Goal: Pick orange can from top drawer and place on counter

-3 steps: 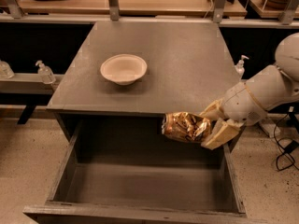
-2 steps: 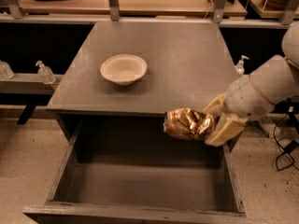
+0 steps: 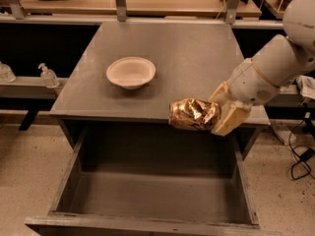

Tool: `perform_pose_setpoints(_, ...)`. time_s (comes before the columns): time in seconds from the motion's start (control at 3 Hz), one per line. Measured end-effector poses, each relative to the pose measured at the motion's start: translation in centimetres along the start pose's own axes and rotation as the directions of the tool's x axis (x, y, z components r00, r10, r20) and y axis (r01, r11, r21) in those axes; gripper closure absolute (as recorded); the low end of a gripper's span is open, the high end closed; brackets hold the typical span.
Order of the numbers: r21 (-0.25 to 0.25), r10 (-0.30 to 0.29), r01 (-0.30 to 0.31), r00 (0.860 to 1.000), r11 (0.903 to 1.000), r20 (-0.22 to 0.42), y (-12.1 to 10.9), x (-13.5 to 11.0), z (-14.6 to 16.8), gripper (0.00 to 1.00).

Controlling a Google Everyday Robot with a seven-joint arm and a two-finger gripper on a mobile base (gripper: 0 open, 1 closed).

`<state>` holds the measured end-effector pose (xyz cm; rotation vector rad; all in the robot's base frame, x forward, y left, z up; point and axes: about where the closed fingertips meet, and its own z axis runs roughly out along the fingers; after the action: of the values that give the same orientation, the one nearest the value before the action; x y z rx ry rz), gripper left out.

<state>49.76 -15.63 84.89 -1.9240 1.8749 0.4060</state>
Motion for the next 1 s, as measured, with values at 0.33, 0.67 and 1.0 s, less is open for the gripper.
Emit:
perform_pose_setpoints(0.33, 0.025, -0.001, 0.002, 1.0, 0.9997, -0.025, -2.5, 0.6, 0.0, 1.0)
perform_pose_setpoints(0.67, 0.051, -0.031, 0.032, 0.999, 0.9982, -0.017, -4.7, 1.0, 0.3, 1.0)
perform_pose_setpoints(1.0, 0.093, -0.065, 0.065, 0.998, 0.9936, 0.004, -7.5, 1.0, 1.0, 1.0)
